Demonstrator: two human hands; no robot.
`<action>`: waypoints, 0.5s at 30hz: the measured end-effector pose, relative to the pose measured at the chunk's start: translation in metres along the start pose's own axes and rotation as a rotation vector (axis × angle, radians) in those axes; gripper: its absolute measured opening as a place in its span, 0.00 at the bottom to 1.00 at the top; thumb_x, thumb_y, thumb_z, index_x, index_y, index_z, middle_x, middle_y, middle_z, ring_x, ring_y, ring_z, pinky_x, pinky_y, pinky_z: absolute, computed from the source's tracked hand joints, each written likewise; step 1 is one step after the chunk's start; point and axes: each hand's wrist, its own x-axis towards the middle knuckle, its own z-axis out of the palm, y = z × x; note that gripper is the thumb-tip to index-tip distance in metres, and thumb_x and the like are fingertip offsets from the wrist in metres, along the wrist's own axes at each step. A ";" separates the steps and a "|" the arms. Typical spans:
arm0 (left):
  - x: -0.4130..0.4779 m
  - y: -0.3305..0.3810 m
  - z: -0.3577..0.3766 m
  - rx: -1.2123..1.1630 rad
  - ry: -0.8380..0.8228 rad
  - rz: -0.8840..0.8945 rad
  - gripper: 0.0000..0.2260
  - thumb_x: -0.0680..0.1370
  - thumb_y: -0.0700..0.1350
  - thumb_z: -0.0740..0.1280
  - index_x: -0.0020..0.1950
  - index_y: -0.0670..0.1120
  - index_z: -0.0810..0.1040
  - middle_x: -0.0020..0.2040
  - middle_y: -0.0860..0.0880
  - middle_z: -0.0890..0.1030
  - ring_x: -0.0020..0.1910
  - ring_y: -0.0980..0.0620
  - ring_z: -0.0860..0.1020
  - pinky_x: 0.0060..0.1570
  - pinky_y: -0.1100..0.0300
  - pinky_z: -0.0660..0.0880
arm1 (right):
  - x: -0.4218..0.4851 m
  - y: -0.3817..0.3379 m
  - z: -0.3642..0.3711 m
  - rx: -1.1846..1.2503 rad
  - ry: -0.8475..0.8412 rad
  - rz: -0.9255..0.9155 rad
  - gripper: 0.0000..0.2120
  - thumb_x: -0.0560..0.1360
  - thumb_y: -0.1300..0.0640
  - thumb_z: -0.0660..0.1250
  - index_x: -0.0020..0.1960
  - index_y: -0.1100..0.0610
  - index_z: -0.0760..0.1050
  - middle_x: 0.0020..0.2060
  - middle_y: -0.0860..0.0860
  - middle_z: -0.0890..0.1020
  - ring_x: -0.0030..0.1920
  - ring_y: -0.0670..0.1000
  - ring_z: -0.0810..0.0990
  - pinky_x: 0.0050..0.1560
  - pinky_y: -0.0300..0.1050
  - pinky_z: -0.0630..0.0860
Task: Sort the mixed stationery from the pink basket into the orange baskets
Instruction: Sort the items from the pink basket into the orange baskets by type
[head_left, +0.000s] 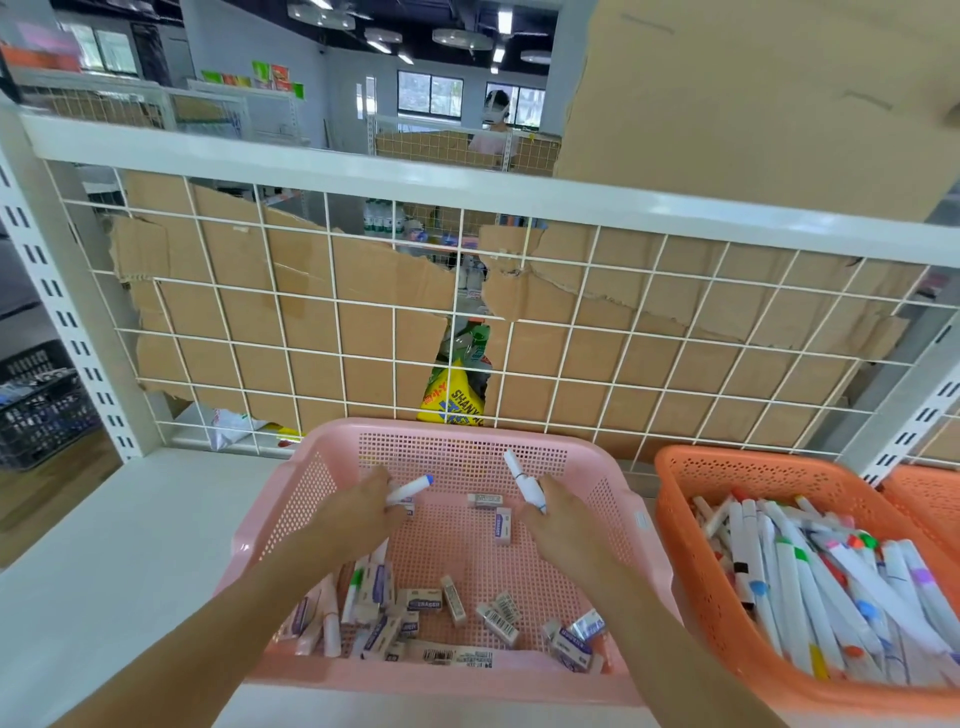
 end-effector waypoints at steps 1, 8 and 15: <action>0.001 0.000 -0.003 -0.017 0.016 -0.017 0.12 0.80 0.48 0.59 0.60 0.44 0.66 0.41 0.50 0.72 0.35 0.50 0.73 0.35 0.60 0.67 | -0.001 -0.001 -0.002 -0.010 0.024 -0.017 0.10 0.80 0.53 0.57 0.58 0.57 0.67 0.35 0.48 0.70 0.30 0.47 0.69 0.29 0.42 0.64; 0.004 0.005 -0.016 -0.377 0.072 -0.087 0.07 0.80 0.44 0.58 0.54 0.42 0.65 0.37 0.44 0.74 0.35 0.43 0.77 0.33 0.52 0.75 | -0.021 -0.010 -0.031 -0.158 0.195 -0.108 0.12 0.80 0.54 0.55 0.62 0.57 0.66 0.43 0.52 0.76 0.37 0.50 0.75 0.34 0.44 0.71; -0.016 0.019 -0.038 -0.468 0.188 0.032 0.02 0.80 0.39 0.58 0.48 0.45 0.67 0.32 0.45 0.71 0.27 0.50 0.71 0.25 0.65 0.66 | -0.054 0.003 -0.064 -0.127 0.339 -0.051 0.12 0.81 0.54 0.56 0.61 0.57 0.66 0.40 0.50 0.73 0.39 0.52 0.73 0.35 0.45 0.66</action>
